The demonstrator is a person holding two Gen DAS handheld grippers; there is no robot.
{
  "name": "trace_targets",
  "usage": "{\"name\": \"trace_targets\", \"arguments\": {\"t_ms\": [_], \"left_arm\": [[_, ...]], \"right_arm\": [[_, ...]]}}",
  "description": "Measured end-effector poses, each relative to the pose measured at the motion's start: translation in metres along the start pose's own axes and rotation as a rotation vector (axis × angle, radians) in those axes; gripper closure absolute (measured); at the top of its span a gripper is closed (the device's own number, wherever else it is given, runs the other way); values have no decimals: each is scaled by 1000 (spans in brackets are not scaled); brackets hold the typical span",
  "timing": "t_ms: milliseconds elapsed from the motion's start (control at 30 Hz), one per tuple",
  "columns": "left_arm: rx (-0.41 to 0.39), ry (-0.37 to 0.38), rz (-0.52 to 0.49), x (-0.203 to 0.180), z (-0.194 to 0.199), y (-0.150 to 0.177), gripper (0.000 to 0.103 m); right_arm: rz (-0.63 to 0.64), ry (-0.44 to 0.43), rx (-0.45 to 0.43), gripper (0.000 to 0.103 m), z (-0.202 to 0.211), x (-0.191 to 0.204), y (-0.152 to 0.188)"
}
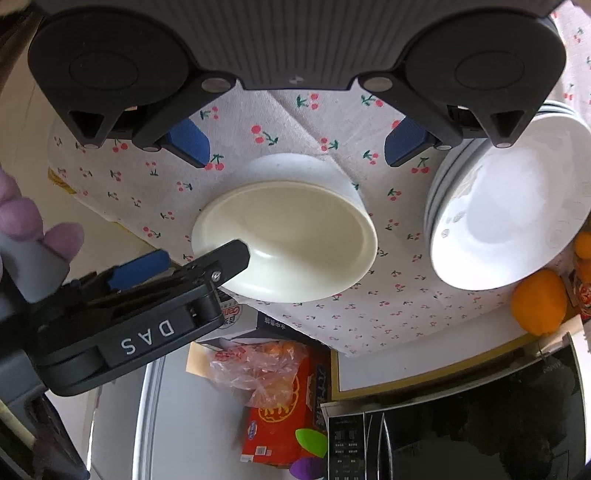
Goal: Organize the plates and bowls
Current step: 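Move the right gripper to the rim of the white bowl stack, then close the right gripper on the bowl stack's rim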
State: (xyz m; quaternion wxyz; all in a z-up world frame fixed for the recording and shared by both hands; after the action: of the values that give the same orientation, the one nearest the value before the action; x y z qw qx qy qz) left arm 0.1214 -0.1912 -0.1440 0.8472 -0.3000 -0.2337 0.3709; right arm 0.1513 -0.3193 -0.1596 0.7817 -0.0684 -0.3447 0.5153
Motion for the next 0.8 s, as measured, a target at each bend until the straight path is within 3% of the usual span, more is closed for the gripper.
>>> {"name": "trace_targets", "arguments": {"t_ms": [600,800], "left_arm": [[-13,50,28,5,-8,-9,13],[-10,63,17,2,-8,-10,21]], "right_arm": [[-49,-24,68,19,-25,22,8],[-64,-27,71,33,-25,23,9]]}}
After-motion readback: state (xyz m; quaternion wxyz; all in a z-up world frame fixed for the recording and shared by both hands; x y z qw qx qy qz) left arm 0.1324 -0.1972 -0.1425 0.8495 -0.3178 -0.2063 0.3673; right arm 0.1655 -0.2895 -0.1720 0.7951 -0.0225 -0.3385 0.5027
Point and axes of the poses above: each gripper's, at about its wrist camera, not at the fingertips, and z roughly against the way its jaws point, x to its left, y to its underside, the point moved 6 cm from there along -z, roughly the way its jaws point, and after that the axes turned 15 degrees about -z, right-handed, at the moved point
